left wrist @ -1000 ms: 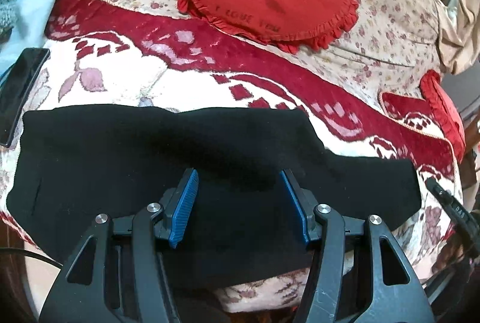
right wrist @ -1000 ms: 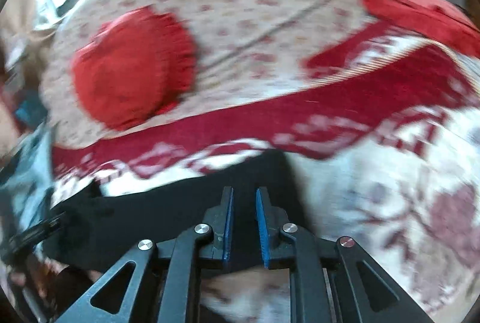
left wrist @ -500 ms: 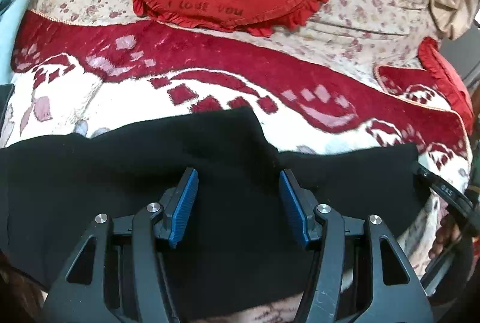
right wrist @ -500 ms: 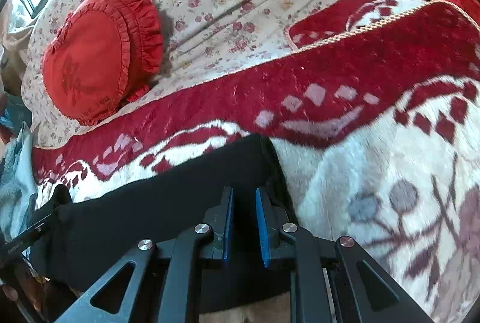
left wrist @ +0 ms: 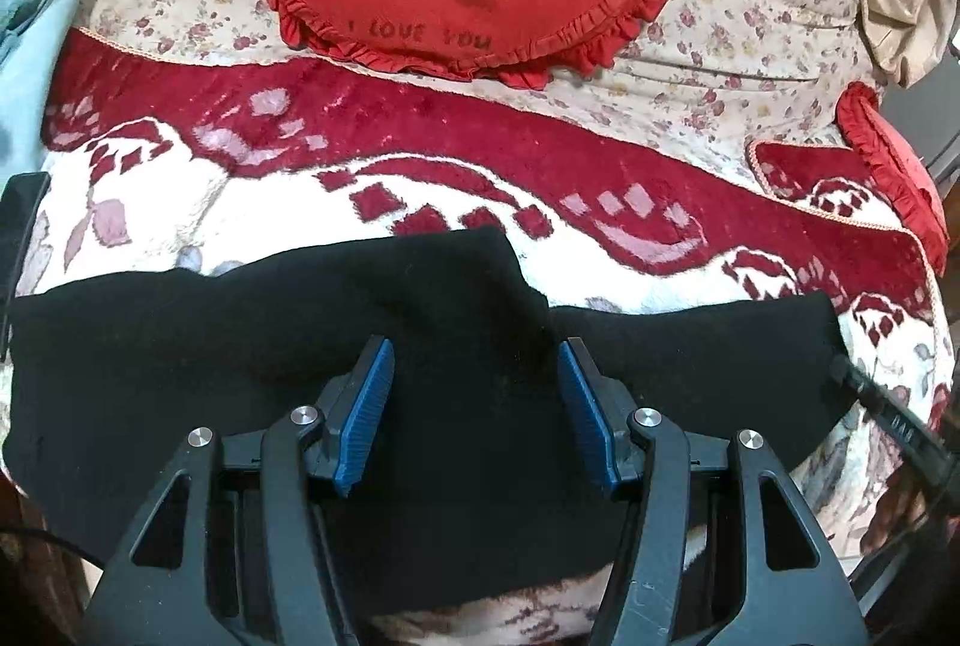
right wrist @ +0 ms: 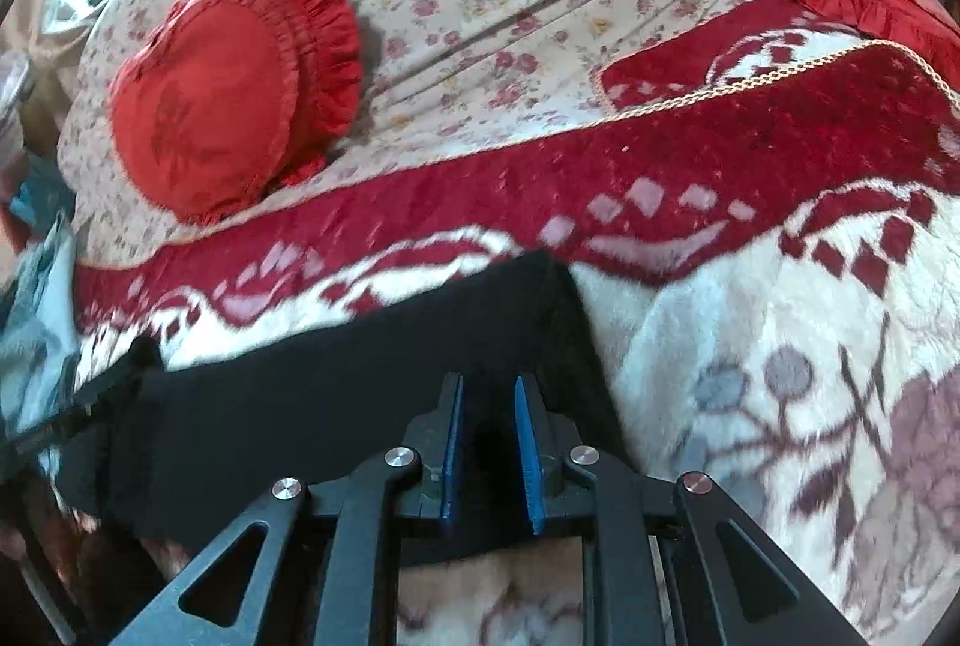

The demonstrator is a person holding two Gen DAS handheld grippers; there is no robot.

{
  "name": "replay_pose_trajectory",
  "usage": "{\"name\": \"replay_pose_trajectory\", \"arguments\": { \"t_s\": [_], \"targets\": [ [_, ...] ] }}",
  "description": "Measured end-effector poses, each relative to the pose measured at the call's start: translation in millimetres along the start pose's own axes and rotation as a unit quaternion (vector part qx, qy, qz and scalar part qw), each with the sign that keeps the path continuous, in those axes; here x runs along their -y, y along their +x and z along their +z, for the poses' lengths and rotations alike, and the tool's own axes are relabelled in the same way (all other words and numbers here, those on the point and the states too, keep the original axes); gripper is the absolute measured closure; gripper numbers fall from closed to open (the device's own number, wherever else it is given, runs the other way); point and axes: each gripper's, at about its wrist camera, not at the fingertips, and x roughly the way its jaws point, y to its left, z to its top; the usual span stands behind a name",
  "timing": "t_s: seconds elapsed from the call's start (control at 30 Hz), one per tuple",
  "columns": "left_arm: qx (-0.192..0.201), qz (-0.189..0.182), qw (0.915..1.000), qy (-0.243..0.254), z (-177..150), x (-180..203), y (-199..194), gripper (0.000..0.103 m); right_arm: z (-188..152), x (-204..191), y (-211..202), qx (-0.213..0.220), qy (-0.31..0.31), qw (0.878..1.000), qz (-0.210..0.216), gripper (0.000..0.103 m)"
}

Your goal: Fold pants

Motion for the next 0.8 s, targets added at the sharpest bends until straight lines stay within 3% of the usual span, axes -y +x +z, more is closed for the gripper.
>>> {"name": "replay_pose_trajectory", "arguments": {
  "t_s": [0.4, 0.7, 0.8],
  "targets": [
    [-0.012, 0.004, 0.9999, -0.003, -21.2, -5.4, -4.2, 0.047, -26.8, -9.9, -0.8, -0.020, -0.022, 1.000, 0.007, 0.083],
    [-0.020, 0.014, 0.9997, 0.003, -35.5, -8.1, 1.3, 0.046, -27.6, -6.2, 2.2, -0.021, -0.019, 1.000, 0.012, 0.080],
    [-0.020, 0.006, 0.9998, 0.003, -35.3, -6.3, -0.1, 0.041, -27.4, -5.9, 1.3, -0.021, -0.022, 0.999, 0.010, 0.080]
  ]
}}
